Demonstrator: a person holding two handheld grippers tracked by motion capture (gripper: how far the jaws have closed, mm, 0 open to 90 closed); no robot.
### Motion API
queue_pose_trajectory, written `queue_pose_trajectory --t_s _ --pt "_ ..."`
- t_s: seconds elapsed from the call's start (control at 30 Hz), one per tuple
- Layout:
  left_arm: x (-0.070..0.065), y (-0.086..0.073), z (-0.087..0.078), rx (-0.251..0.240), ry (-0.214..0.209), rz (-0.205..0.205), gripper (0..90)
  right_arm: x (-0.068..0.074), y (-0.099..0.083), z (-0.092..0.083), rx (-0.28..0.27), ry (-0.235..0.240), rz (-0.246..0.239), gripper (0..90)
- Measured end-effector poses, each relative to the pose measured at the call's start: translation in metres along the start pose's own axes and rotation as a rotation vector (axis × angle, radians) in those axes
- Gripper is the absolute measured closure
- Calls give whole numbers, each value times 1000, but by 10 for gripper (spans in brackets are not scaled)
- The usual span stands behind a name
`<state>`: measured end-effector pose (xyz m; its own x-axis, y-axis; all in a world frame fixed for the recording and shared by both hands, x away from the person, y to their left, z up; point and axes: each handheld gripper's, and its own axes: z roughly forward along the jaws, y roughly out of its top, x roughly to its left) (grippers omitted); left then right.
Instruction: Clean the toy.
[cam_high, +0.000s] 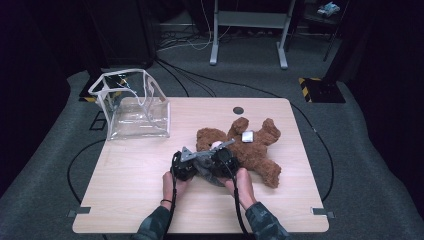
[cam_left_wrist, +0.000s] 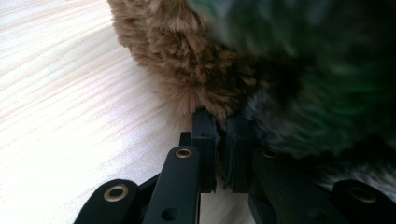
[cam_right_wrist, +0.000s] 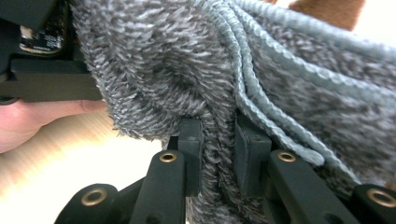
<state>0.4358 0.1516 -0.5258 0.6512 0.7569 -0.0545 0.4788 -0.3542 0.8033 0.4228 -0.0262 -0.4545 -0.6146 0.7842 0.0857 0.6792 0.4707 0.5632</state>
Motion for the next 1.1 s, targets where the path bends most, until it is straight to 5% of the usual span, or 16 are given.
queue_pose_trajectory --t_s 0.13,0.23,0.37,0.47,0.63,0.77,0.93,1.1 --pt "1 -1 -1 -12 -6 -13 845 -6 11 -26 -67 3 -15 752" --pt "0 0 -1 -8 1 -6 843 -12 24 -56 -158 -51 -12 753" --pt "-1 -1 0 -7 7 -3 836 -34 40 -81 -206 -252 2 754" --pt "0 -1 -1 4 -4 -1 807 -58 41 -67 -154 -313 32 759" --pt "4 -2 -4 -4 -20 -13 613 -73 34 -47 -120 -242 87 772" --pt "1 6 -18 -84 46 -30 437 -75 33 -41 -122 -224 98 773" --pt "-12 43 -34 -159 85 32 294 -81 28 -37 -141 -186 129 773" --pt "-37 82 -20 -140 81 122 235 -84 26 -37 -148 -162 156 773"
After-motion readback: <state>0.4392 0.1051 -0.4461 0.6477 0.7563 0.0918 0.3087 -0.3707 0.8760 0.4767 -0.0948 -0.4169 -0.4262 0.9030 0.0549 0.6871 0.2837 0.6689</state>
